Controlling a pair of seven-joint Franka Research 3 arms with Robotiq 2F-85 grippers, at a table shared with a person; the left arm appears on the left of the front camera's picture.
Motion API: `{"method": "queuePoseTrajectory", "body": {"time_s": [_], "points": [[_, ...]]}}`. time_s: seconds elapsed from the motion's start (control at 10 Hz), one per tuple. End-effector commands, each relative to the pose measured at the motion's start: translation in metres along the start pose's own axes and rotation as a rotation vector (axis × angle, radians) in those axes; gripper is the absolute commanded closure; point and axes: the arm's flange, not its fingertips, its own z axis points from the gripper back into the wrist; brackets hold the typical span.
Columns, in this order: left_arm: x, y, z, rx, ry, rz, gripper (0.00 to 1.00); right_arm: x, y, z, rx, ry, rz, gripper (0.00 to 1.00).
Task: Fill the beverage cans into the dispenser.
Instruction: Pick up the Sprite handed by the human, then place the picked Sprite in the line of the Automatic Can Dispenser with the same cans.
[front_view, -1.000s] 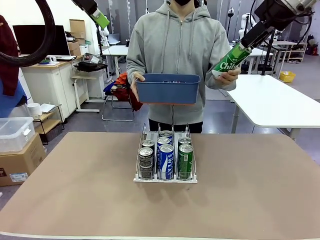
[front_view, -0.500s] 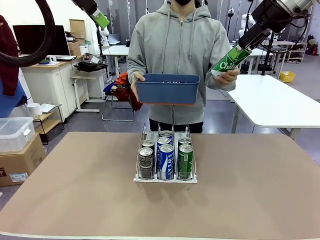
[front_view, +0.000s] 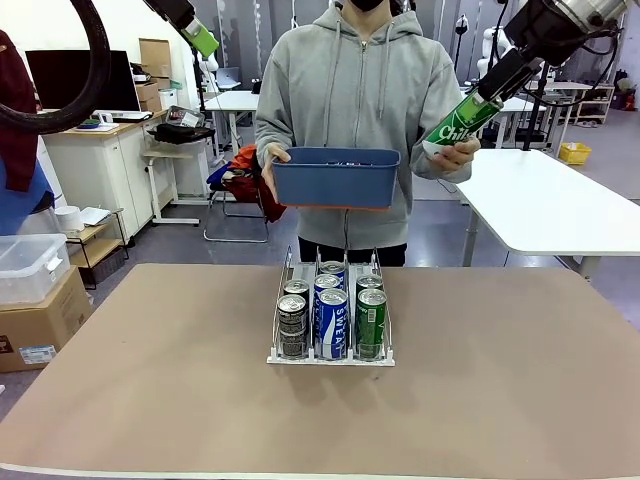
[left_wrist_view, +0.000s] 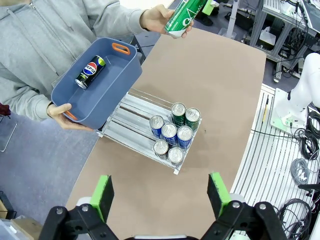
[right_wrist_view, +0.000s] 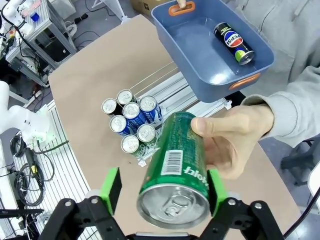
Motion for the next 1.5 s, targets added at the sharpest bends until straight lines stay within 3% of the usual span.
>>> {"method": "queuePoseTrajectory", "body": {"time_s": [0.0,0.1,0.2,0.9,1.0,1.4], "points": [[-0.0026,0.0011,0.0023,-0.016,-0.007,-0.006,0.00,-0.0002,-0.0002,-0.0011,-0.003,0.024,0.004,1.00],[-0.0026,0.0011,0.0023,-0.016,-0.007,-0.006,0.00,-0.0007,-0.0007,-0.0008,-0.006,0.032,0.000,0.65],[-0.0026,0.0011,0.0023,-0.016,-0.007,-0.006,0.00,-0.0009,-0.0018,-0.0011,-0.007,0.032,-0.002,1.00],[-0.0026,0.0011,0.0023,-0.016,-0.007,-0.006,0.00,-0.0031,-0.0027,-0.0035,0.002,0.013,-0.040,1.00],[-0.0026,0.0011,0.0023,-0.016,-0.007,-0.006,0.00,-0.0047,-0.0060,0.0017,-0.013,0.005,-0.012,0.53],[-0.0026,0.0011,0.0023,-0.016,-0.007,-0.006,0.00,-0.0047,-0.0060,0.0017,-0.013,0.005,-0.012,0.53]]}}
